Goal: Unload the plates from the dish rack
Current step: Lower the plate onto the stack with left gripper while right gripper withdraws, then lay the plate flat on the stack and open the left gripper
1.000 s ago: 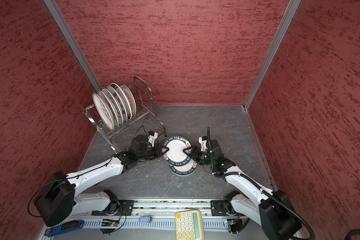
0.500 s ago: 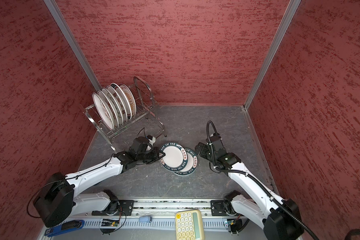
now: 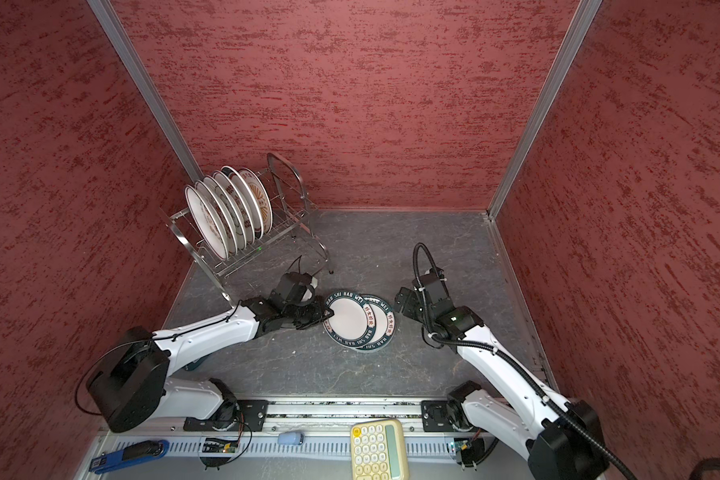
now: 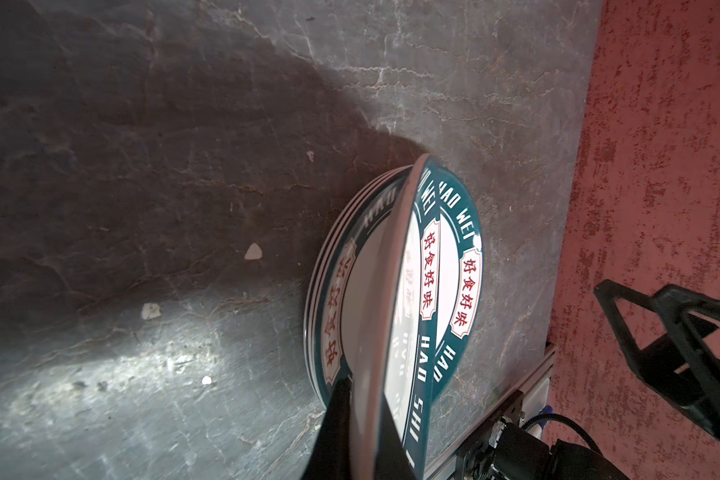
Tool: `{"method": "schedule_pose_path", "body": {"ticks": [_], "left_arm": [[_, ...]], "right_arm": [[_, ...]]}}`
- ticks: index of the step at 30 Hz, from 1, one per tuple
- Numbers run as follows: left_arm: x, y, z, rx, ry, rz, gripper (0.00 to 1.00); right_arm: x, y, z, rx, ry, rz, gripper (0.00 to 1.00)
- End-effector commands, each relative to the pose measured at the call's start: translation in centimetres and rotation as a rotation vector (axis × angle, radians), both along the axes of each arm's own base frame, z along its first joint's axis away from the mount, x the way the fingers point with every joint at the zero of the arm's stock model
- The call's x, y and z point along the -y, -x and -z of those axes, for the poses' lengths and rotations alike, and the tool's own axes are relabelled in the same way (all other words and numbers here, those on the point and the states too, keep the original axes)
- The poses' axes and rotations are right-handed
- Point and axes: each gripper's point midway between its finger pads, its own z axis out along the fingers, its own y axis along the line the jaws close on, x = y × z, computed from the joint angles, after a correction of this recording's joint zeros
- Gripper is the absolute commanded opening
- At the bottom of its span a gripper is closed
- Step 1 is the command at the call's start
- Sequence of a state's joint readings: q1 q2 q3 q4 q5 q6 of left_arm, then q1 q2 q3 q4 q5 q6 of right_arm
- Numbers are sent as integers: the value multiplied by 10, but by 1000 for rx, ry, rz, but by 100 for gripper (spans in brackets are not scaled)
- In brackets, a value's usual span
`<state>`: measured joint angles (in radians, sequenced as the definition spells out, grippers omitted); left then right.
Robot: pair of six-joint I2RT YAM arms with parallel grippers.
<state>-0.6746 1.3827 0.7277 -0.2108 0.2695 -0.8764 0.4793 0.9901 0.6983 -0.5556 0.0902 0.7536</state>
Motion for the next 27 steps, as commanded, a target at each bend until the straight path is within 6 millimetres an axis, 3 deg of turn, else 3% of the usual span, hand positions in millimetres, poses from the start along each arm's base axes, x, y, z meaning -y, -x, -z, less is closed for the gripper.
{"method": "schedule_pose_path", "body": {"ticks": [1,20,27], "left_arm": [[6,-7,-9,31,-7,7,0],[6,3,24,-95,-139,4,26],[10,3,27,-112,-160,9,33]], "right_arm": [[9,1,2,7,31,20,99],[14,8,7,12,40,22,99],[16,9,8,14,44,25,99]]}}
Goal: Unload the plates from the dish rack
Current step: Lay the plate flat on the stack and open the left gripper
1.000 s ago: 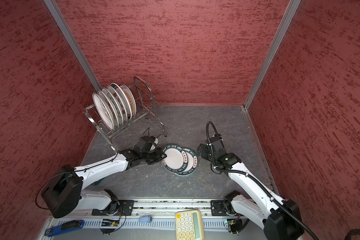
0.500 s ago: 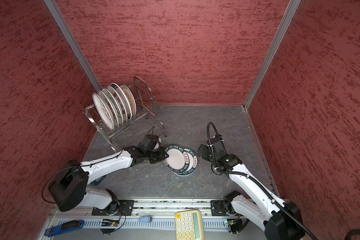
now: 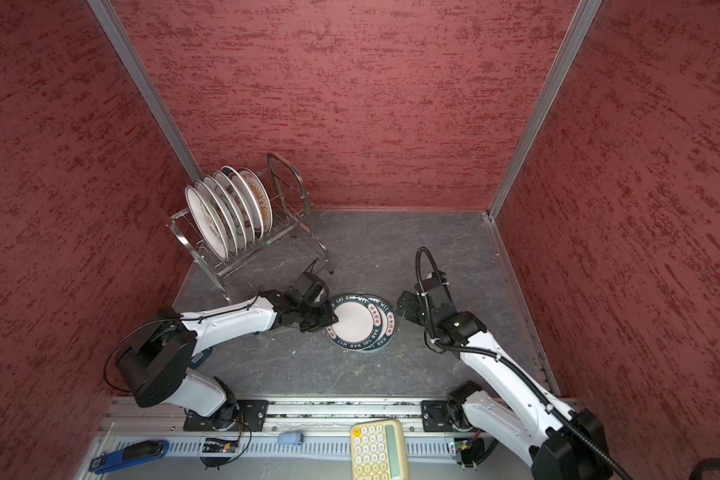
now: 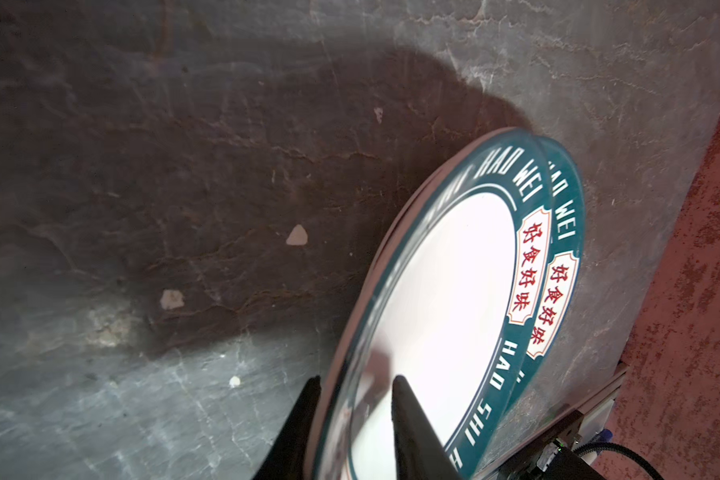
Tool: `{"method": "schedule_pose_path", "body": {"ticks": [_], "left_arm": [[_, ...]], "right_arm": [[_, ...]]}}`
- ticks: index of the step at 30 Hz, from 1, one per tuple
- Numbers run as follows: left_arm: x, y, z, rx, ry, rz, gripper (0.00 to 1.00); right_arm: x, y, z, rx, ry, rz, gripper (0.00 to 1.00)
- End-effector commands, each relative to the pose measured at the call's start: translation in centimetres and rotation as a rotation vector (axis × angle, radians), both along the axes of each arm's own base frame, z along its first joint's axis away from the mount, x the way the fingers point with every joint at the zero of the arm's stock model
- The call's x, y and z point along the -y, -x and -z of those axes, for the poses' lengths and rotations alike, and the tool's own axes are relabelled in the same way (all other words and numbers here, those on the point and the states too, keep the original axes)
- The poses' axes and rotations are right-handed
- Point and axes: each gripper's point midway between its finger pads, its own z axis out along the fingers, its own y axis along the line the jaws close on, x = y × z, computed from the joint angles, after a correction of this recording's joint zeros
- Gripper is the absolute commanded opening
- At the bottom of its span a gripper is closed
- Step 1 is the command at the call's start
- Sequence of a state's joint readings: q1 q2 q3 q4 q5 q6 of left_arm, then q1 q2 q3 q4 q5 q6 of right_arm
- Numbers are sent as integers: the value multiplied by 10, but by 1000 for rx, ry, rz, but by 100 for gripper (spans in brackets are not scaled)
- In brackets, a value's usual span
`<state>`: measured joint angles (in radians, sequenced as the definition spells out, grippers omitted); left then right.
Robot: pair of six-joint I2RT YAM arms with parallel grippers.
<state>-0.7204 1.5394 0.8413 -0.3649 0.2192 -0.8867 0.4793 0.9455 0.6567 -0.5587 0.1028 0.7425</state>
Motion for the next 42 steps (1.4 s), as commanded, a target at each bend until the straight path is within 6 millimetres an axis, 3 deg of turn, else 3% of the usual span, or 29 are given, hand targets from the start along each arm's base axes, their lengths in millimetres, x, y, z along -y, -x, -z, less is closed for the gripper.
{"method": "schedule_pose_path", "body": {"ticks": [1,29,42], "left_arm": [[6,-5,-7,16,-6,2,33],[29,-2,7,-63,-161,71,55],[28,-1,9,-86,-268,82,69]], "right_arm": [[9,1,3,7,29,25,99],[15,3,8,-1,48,34,99],[18,2,9,2,51,35,99]]}}
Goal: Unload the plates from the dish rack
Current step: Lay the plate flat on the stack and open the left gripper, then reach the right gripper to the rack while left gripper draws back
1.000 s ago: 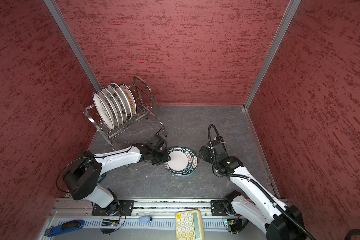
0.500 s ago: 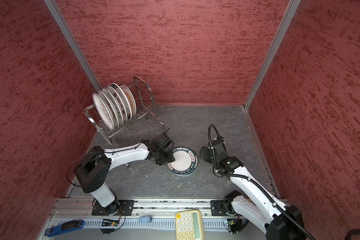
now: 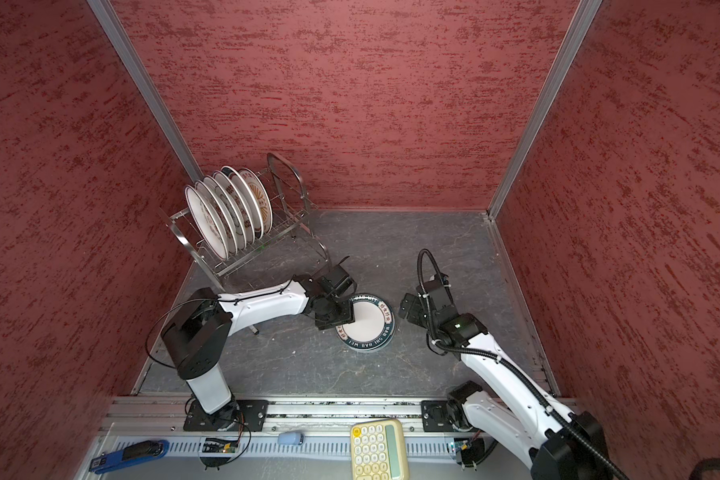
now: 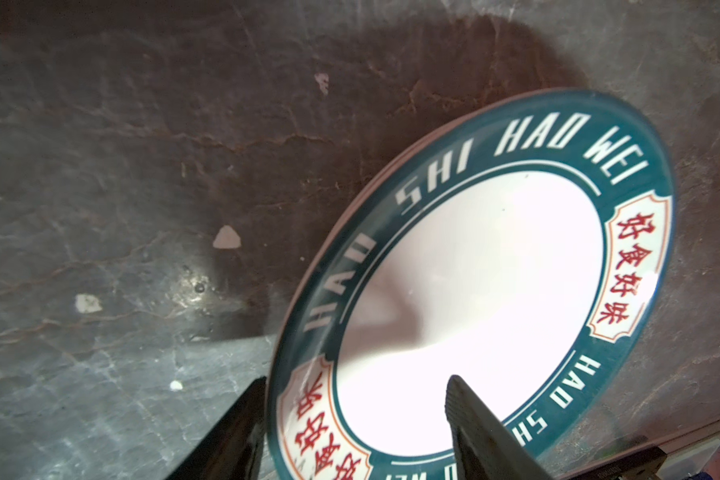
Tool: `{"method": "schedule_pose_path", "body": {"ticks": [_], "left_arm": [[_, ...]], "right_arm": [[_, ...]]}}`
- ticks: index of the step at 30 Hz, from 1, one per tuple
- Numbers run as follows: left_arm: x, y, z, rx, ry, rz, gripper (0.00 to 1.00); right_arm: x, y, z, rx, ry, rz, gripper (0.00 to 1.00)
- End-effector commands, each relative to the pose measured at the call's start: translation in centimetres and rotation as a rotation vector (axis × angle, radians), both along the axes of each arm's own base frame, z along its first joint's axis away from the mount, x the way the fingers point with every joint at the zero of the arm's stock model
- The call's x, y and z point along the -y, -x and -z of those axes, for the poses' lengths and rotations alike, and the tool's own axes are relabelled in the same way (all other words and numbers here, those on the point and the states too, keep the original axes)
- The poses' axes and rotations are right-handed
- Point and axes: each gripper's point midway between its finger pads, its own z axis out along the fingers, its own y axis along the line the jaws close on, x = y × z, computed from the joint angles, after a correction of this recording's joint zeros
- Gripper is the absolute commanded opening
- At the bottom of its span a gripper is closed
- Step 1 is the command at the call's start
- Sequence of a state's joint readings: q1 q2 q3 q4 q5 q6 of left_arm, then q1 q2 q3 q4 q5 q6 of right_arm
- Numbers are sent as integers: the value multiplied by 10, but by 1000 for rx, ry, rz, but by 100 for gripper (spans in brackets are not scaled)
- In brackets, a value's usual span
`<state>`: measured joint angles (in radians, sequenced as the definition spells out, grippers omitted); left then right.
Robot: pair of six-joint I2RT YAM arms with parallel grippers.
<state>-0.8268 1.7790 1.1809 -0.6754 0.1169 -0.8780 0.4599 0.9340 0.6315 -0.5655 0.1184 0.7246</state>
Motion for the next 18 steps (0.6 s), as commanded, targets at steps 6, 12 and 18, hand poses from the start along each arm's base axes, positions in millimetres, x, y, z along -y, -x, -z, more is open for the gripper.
{"method": "schedule_pose_path", "body": {"ticks": [6,12,18], "left_arm": [[-1,2,4,-5,-79,28,72],[3,2,2,-3,-97,41,73],[9,1,0,-1,-119,66,76]], "right_arm": [[9,0,1,13,20,23,99],[13,3,3,13,21,31,99],[17,5,3,17,21,36,99]]}}
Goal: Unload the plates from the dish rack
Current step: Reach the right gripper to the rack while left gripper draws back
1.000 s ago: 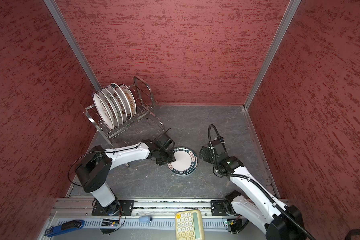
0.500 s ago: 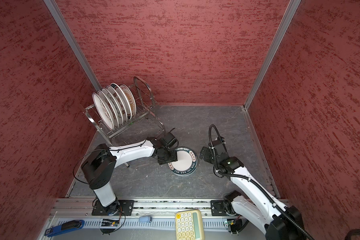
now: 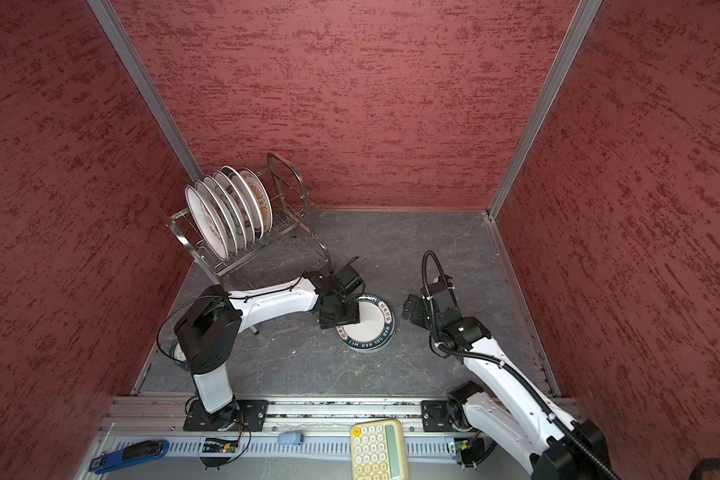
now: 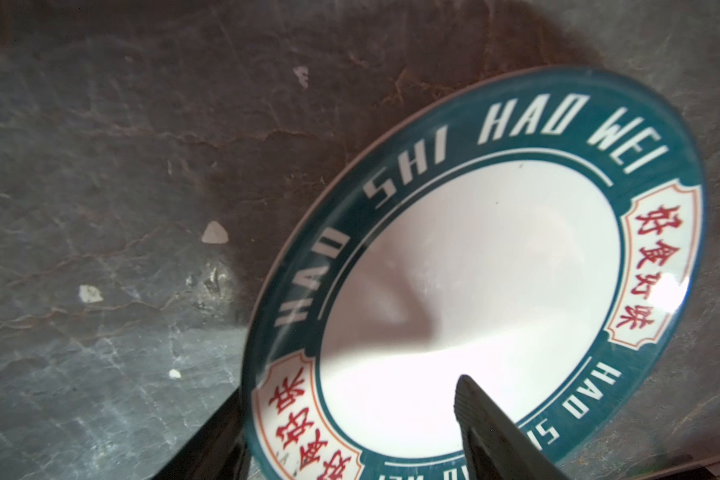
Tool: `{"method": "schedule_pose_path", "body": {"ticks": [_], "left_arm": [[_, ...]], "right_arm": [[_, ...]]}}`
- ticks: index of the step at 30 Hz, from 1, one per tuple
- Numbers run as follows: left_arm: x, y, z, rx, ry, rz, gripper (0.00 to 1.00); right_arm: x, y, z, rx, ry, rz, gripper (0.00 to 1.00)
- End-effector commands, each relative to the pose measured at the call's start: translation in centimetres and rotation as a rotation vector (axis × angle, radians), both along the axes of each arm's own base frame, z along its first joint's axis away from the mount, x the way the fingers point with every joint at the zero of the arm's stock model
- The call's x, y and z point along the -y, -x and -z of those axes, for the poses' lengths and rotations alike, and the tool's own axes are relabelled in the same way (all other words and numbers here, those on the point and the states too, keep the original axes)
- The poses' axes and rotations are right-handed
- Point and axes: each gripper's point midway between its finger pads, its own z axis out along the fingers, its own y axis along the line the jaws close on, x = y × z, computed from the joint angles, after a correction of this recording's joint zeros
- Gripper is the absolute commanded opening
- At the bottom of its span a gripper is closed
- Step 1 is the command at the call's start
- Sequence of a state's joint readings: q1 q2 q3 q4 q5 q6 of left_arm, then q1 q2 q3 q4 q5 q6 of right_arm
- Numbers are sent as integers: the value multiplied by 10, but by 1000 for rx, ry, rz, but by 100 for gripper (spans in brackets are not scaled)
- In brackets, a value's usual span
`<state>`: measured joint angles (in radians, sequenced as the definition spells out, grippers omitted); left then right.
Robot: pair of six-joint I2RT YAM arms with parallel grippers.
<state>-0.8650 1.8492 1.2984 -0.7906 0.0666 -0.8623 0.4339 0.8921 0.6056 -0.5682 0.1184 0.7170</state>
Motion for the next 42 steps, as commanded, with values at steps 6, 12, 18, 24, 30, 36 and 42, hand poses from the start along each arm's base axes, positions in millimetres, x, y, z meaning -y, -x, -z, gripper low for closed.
{"method": "schedule_pose_path", "body": {"ticks": [6,12,18,24,30,36,42], "left_arm": [[8,2,2,-1,-42,47,81],[6,3,3,-3,-56,44,83],[-13,2,-9,42,-92,5,87],[-44,-1,-23,88,-92,-47,92],[-74,-3,-35,134,-85,-93,99],[-99,3,-44,167,-68,-153,99],[-125,14,-42,175,-93,-224,99]], "right_arm": [[10,3,3,6,20,21,99],[11,4,2,10,18,19,99],[3,-4,-12,46,8,-28,99],[-19,-34,-88,230,30,-173,99],[-58,-70,-191,462,28,-365,99],[-107,-106,-267,588,3,-461,99],[-176,-131,-304,647,77,-512,99]]}}
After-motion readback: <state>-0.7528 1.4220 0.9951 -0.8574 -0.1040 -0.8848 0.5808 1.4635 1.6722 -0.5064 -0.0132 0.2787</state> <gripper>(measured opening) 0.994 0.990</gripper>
